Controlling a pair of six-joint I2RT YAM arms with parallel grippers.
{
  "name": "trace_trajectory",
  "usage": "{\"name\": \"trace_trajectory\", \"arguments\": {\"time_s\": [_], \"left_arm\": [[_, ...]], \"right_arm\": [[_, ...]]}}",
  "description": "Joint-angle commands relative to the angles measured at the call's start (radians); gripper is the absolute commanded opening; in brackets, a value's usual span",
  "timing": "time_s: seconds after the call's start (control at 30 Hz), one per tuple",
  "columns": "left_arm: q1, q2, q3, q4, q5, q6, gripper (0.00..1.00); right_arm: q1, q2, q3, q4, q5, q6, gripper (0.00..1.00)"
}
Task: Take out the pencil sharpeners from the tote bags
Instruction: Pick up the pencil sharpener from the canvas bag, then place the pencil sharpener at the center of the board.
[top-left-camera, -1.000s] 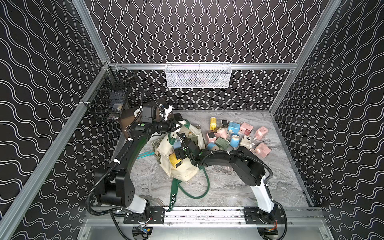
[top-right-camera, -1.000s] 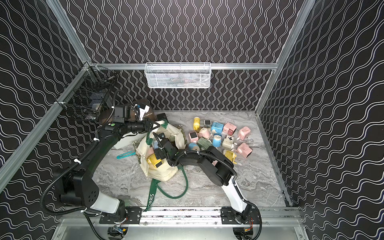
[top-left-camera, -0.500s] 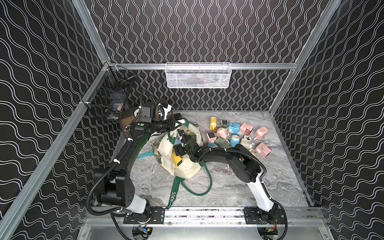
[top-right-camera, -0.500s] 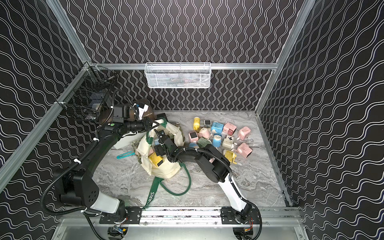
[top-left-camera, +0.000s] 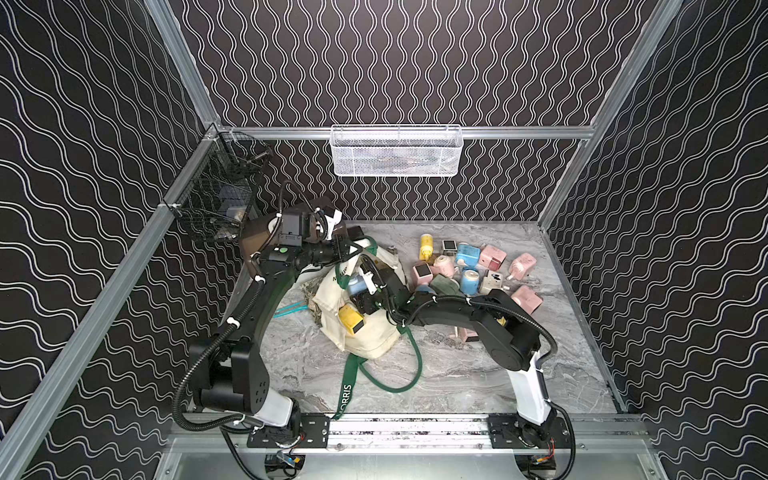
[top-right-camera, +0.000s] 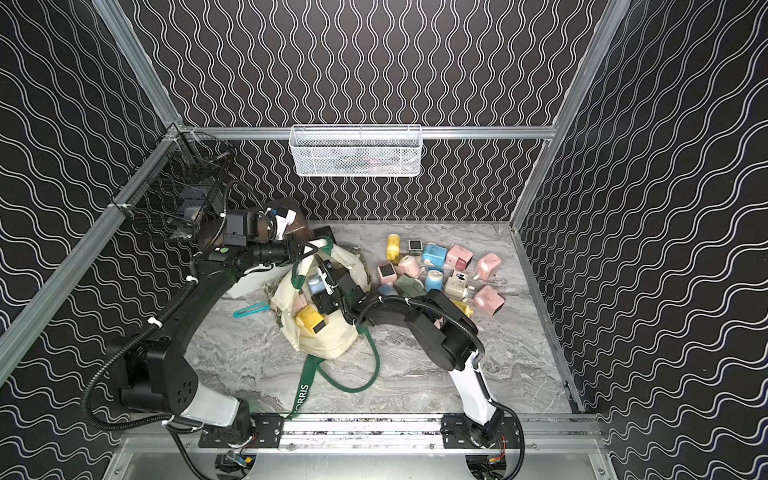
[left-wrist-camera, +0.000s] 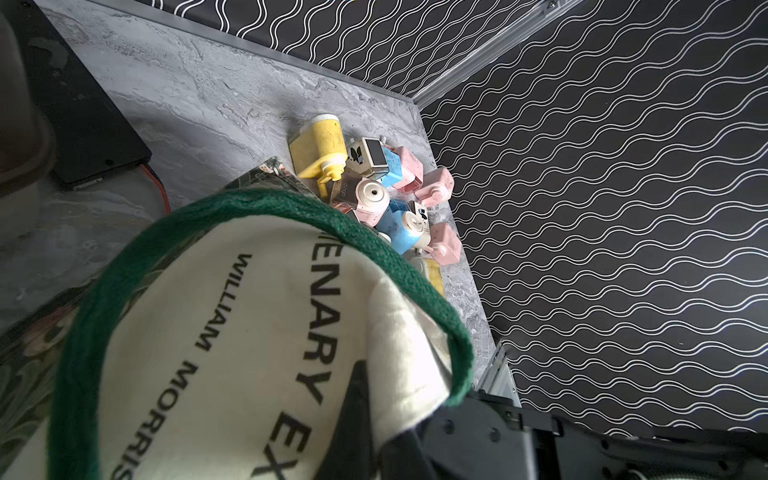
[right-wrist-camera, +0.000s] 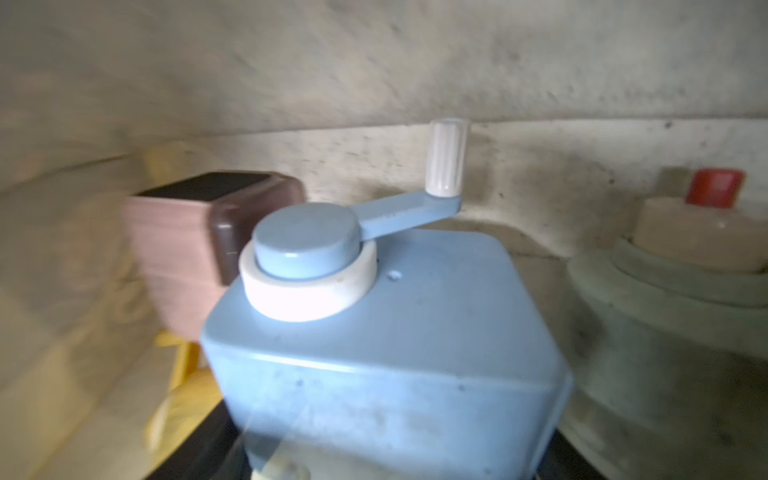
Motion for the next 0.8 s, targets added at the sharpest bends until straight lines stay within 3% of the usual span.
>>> {"name": "trace_trajectory", "arguments": {"time_s": [0.0,0.47,0.77], "left_arm": [[0.007,0.003,-0.002,0.05,0.036,-0.014,0.0],[0.032,0.014,-0.02,0.083,0.028,-0.045,0.0],[0.032,0.025,-0.022,0.081,0.016,-0.044,0.0]], "right_arm": [[0.004,-0.035,-0.02,0.017,-0.057,0.018,0.69],[0.052,-0.281,-0.111,-0.235,-0.086,0.156,0.67],[0.09,-0.517,-0.24,-0.356,-0.065,0.1,0.67]]}}
